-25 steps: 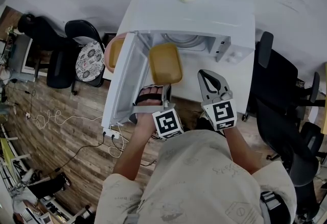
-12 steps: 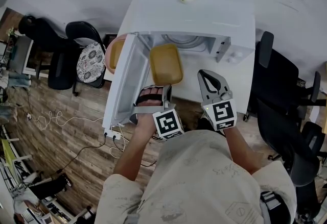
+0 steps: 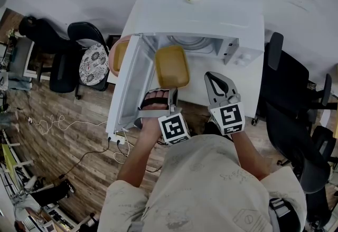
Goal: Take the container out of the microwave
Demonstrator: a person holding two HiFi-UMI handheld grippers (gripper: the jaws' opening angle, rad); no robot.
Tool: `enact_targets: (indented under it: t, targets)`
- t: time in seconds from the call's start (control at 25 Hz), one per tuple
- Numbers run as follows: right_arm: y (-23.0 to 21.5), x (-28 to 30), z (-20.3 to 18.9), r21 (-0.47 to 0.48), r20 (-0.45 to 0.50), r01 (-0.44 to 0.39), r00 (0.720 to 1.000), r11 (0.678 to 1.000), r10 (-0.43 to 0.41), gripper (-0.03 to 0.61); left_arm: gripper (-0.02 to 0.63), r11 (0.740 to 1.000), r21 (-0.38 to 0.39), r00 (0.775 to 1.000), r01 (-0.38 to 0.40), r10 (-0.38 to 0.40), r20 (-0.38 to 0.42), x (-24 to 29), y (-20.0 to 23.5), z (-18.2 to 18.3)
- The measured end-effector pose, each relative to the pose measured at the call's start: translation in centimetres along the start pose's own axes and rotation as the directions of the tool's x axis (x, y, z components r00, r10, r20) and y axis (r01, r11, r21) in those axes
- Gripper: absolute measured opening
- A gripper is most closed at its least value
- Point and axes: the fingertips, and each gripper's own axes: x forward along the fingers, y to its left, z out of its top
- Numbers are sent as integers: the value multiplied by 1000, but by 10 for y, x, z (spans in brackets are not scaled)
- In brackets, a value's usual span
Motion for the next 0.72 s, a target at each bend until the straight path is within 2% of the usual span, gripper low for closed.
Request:
enact_targets:
  t: [0.52,0.72]
  targets:
    - [-1,5,3,-8,1,-6,1000,1000,6,13,25,1000,3,1000,-1,1,-3,2,4,0]
    - [-7,2,8,-8,24,28,999,1000,-28,14,25,1000,1,1000,-4,4,-3,2,4,1]
